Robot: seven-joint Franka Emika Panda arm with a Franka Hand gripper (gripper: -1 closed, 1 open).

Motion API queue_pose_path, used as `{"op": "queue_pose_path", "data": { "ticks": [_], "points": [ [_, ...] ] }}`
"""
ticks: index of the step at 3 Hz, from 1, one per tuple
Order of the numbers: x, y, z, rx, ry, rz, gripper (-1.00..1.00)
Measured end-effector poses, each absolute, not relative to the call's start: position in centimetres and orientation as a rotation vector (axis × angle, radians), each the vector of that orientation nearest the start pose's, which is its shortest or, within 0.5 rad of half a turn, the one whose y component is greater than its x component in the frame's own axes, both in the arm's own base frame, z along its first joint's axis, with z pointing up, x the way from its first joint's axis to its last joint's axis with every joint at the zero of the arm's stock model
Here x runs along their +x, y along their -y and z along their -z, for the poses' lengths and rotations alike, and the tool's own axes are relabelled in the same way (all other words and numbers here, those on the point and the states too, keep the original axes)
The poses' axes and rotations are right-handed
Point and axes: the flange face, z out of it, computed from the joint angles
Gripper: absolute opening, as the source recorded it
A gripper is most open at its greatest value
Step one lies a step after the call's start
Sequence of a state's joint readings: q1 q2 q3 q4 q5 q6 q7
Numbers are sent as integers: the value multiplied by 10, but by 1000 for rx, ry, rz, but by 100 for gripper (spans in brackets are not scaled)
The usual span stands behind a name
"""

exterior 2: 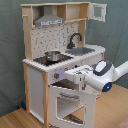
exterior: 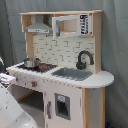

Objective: Play with the kitchen

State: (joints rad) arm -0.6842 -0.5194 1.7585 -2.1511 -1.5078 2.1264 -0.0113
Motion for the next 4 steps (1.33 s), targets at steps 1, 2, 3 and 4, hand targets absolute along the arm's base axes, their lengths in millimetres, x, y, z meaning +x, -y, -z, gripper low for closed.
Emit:
{"op": "queue_pose_path", "data": {
  "ticks": [1, 2, 3, 4],
  "points": [
    [285, -477, -374, 574, -1407, -553, 100],
    [298, -460, -367, 537, -1414, -567, 100],
    [307, -447, -366, 520, -1421, -593, 100],
    [311, -432, -356, 525, -1442, -625, 100]
  ]
}}
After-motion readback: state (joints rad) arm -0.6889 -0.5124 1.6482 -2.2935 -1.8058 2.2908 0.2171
